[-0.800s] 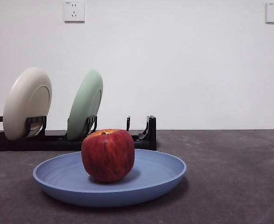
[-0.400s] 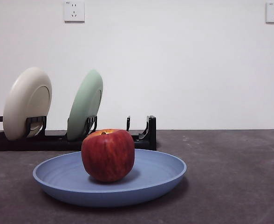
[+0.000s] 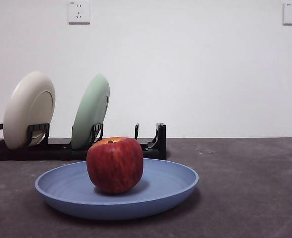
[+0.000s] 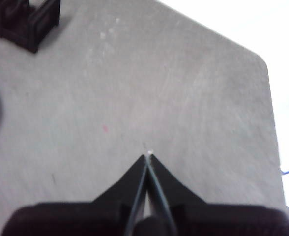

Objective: Take the blue plate from the plate rack,put the plate on the table,take the apple from the table,put the apple in the plate

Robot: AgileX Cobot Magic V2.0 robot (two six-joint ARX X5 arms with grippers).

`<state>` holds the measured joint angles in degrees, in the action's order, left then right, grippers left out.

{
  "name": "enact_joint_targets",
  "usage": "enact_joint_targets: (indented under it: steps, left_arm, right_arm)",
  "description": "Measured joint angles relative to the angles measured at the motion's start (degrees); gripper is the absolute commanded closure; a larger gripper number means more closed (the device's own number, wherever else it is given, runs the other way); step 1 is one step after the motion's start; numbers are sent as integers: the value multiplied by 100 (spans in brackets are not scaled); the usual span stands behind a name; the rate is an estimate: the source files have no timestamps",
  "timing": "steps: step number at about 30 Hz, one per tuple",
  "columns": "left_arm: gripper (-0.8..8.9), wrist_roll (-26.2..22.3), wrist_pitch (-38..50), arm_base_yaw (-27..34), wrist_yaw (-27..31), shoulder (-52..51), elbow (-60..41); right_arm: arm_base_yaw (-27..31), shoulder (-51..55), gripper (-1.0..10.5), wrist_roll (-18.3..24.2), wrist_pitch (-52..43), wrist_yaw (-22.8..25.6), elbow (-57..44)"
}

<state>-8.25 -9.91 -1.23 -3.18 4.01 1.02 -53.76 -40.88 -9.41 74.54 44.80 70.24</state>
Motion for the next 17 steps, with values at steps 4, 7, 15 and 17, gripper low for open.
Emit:
enact_joint_targets:
  steps: [4,7,15,17]
  left_arm:
    - [817,0,0,0,0,0,0]
    - [817,0,0,0,0,7,0]
    - [817,2,0,0,0,11,0]
    - [817,4,2,0,0,11,0]
  right_arm:
    - [297,459,946,151,-1272,0,-470]
    - [839,1032,946,527,-2503,-236,-1268]
    - [3058,2662,946,1591,-5460,-3394,-4109]
    - [3560,2909,946,1617,-5958,-3853,-4721]
